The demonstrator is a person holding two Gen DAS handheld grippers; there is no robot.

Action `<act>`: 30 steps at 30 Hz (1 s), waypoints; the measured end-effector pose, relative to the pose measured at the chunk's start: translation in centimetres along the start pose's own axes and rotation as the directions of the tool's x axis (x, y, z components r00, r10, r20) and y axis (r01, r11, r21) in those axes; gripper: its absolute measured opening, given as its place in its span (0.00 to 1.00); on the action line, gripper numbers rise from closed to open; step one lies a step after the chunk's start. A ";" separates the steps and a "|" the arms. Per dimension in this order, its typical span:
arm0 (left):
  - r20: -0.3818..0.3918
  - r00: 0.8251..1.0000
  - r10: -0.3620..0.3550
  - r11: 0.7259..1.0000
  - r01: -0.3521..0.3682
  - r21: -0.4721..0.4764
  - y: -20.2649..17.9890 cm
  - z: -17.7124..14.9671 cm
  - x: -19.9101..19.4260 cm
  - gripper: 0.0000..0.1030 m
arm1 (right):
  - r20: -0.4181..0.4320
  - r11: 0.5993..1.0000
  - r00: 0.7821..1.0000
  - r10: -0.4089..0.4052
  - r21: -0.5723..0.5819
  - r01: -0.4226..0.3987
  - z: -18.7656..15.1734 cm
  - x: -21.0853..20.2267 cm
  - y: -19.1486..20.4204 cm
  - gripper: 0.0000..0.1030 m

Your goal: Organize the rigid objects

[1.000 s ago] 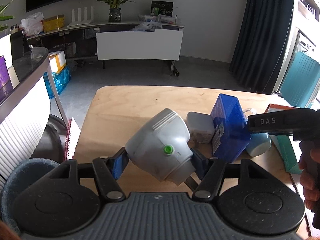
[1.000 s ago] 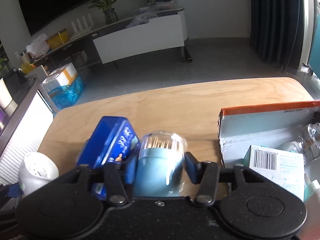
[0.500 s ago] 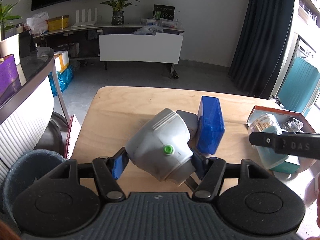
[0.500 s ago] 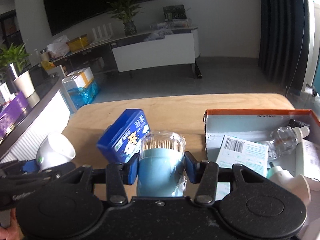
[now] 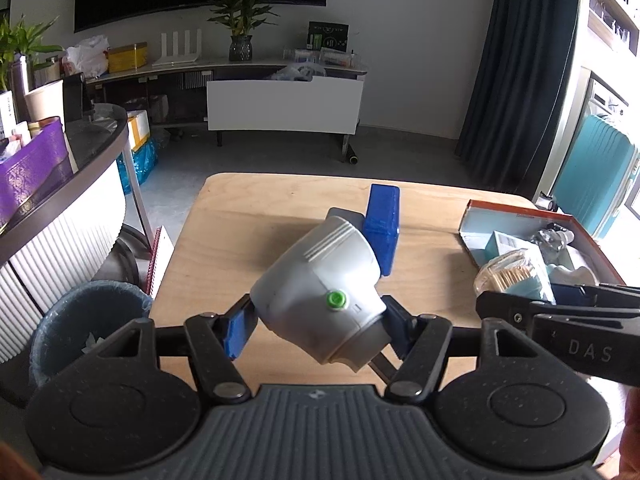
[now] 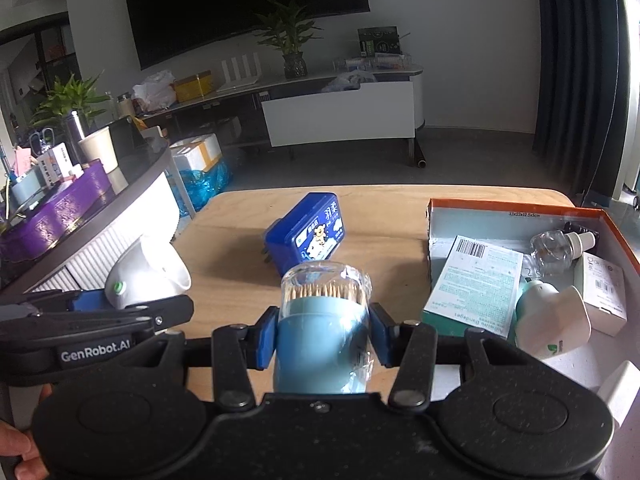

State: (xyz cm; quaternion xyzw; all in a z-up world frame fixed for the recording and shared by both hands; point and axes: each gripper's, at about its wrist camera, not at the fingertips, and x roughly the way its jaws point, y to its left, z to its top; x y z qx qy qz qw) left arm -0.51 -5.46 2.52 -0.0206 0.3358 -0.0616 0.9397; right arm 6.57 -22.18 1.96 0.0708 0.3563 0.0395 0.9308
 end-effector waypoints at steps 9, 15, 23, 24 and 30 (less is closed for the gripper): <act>0.019 1.000 0.006 1.000 -0.006 0.009 -0.9 -0.9 -2.7 0.65 | 0.024 1.000 1.000 0.000 -0.012 0.000 -0.9 -3.0 0.0 0.56; 0.028 1.000 -0.003 1.000 0.002 0.017 -1.8 -1.6 -3.8 0.65 | 0.032 1.000 0.999 -0.010 -0.004 0.010 -2.0 -4.9 -0.6 0.56; 0.042 0.999 -0.026 0.999 0.025 0.031 -2.9 -2.2 -5.1 0.65 | 0.060 1.000 0.998 -0.020 0.003 0.020 -2.8 -7.4 -1.4 0.56; 0.043 0.999 -0.030 0.999 0.028 0.034 -3.1 -2.3 -5.3 0.65 | 0.062 1.000 0.998 -0.022 0.006 0.021 -2.9 -7.6 -1.5 0.56; 0.053 0.998 -0.043 0.998 0.041 0.045 -4.0 -2.7 -5.9 0.65 | 0.071 0.999 0.997 -0.034 0.018 0.033 -3.5 -9.0 -2.1 0.56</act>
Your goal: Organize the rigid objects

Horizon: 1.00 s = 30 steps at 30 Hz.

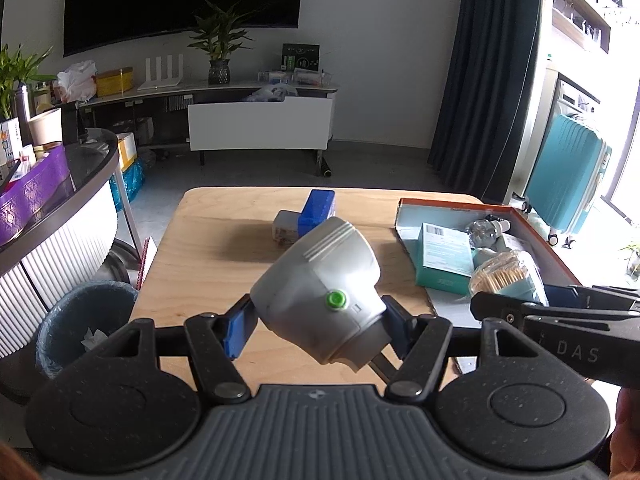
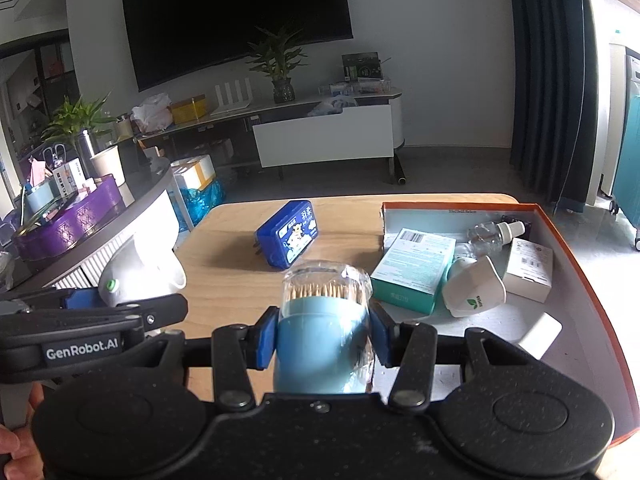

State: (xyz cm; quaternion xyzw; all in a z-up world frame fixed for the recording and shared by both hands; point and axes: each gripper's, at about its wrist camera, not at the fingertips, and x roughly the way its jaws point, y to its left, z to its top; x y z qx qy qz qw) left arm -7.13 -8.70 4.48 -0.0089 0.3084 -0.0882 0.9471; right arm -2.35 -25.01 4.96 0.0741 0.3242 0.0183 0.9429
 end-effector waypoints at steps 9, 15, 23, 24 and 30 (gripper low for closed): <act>0.009 1.000 -0.027 0.999 0.027 0.026 -1.4 -0.1 -0.4 0.65 | 0.018 0.999 1.000 -0.025 0.025 0.025 -0.5 -1.7 -1.6 0.56; 0.013 0.999 -0.051 0.998 0.051 0.044 -2.2 -0.2 -0.6 0.65 | 0.017 0.998 0.999 -0.045 0.041 0.044 -0.9 -2.3 -2.6 0.56; 0.005 0.998 -0.070 0.995 0.069 0.065 -3.1 -0.4 -0.4 0.65 | 0.021 0.997 0.998 -0.064 0.055 0.062 -1.1 -2.9 -3.7 0.56; 0.004 0.997 -0.072 0.995 0.072 0.067 -3.2 -0.5 -0.3 0.65 | 0.022 0.996 0.998 -0.065 0.058 0.064 -1.1 -3.0 -3.9 0.56; 0.003 0.996 -0.088 0.993 0.088 0.081 -3.8 -0.5 -0.2 0.65 | 0.024 0.995 0.997 -0.080 0.068 0.078 -1.2 -3.3 -4.7 0.56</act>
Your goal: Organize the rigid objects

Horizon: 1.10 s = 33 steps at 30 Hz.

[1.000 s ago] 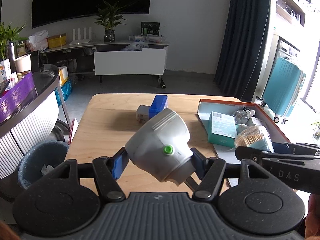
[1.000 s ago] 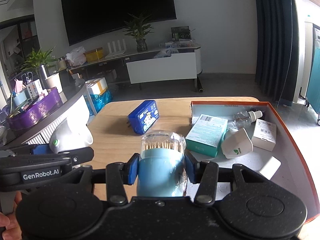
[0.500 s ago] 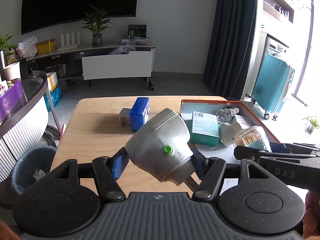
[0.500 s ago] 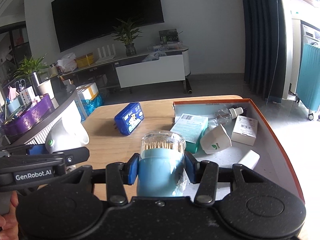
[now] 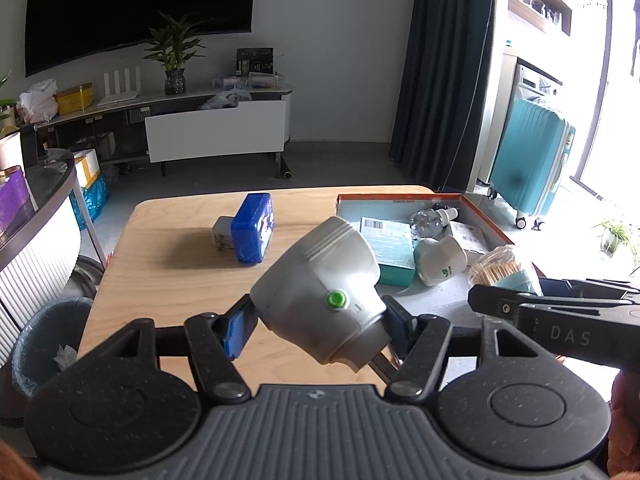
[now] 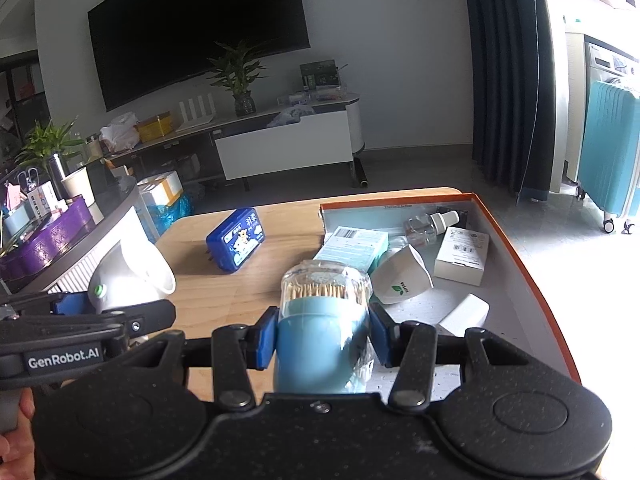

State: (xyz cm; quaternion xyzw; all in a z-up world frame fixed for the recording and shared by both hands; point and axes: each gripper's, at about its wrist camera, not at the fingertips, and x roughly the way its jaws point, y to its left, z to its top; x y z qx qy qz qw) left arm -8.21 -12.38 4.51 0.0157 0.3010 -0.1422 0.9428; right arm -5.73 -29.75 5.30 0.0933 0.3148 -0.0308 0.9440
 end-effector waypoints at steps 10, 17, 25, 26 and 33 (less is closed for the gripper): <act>-0.002 0.999 -0.035 0.999 0.036 0.019 -1.1 0.1 0.5 0.65 | 0.006 0.999 1.000 -0.029 0.014 0.028 -0.1 -0.5 -1.5 0.56; -0.003 0.998 -0.063 0.997 0.063 0.031 -2.0 0.3 0.9 0.65 | 0.005 0.998 0.999 -0.052 0.029 0.052 -0.3 -0.9 -2.7 0.56; -0.012 0.995 -0.095 0.994 0.095 0.044 -3.3 0.4 1.7 0.65 | 0.012 0.995 0.996 -0.088 0.055 0.087 -0.1 -1.3 -4.4 0.56; -0.012 0.995 -0.099 0.994 0.099 0.048 -3.5 0.5 1.8 0.65 | 0.013 0.994 0.996 -0.093 0.058 0.092 -0.1 -1.4 -4.7 0.56; -0.017 0.992 -0.122 0.991 0.123 0.059 -4.6 0.7 2.5 0.65 | 0.021 0.990 0.992 -0.122 0.075 0.120 0.2 -1.6 -6.2 0.56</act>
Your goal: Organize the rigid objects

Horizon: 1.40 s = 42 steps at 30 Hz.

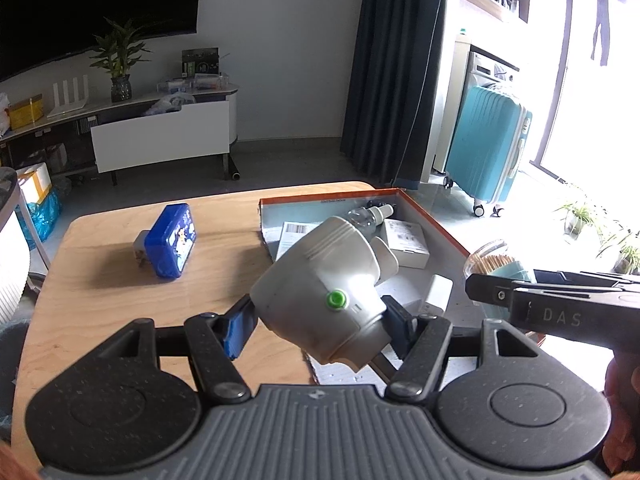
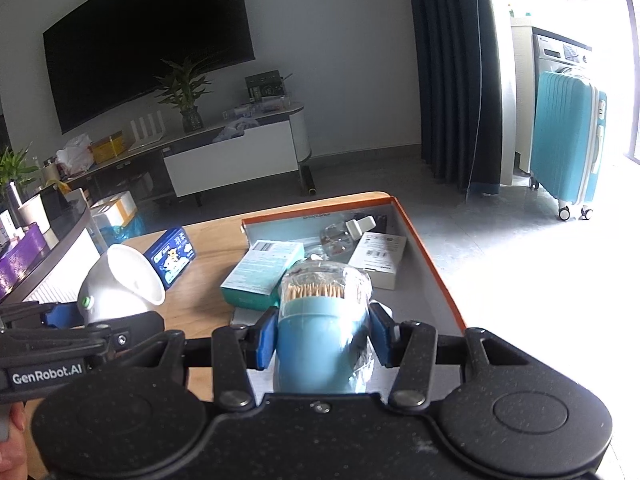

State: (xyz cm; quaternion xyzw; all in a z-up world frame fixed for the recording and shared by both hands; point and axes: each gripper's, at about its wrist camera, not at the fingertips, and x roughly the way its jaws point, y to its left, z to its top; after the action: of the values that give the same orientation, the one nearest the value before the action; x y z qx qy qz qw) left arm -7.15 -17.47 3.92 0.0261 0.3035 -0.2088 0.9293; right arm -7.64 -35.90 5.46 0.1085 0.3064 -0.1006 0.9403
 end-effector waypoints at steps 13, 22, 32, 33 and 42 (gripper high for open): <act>-0.017 0.999 -0.034 0.999 0.034 0.019 -1.6 0.4 1.5 0.65 | -0.001 0.999 1.000 -0.028 0.030 0.028 0.2 0.2 -2.3 0.56; -0.018 0.998 -0.056 0.998 0.057 0.030 -2.6 1.0 2.3 0.65 | 0.010 0.999 0.999 -0.037 0.031 0.037 1.0 0.6 -3.1 0.56; -0.018 0.997 -0.074 0.996 0.074 0.041 -3.4 1.6 3.2 0.65 | 0.015 0.999 0.999 -0.038 0.020 0.038 2.1 1.2 -3.5 0.56; -0.017 0.997 -0.074 0.996 0.074 0.043 -3.5 1.6 3.3 0.65 | 0.015 0.999 0.999 -0.037 0.017 0.037 2.3 1.4 -3.5 0.56; -0.024 0.997 -0.073 0.997 0.074 0.032 -3.4 2.0 4.0 0.65 | 0.010 0.999 0.999 -0.033 0.001 0.033 3.5 2.5 -3.6 0.56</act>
State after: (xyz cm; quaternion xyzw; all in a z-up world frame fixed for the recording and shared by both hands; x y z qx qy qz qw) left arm -4.52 -22.41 3.55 0.0328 0.3114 -0.2476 0.9169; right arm -4.62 -40.54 6.22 0.1035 0.3032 -0.1169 0.9400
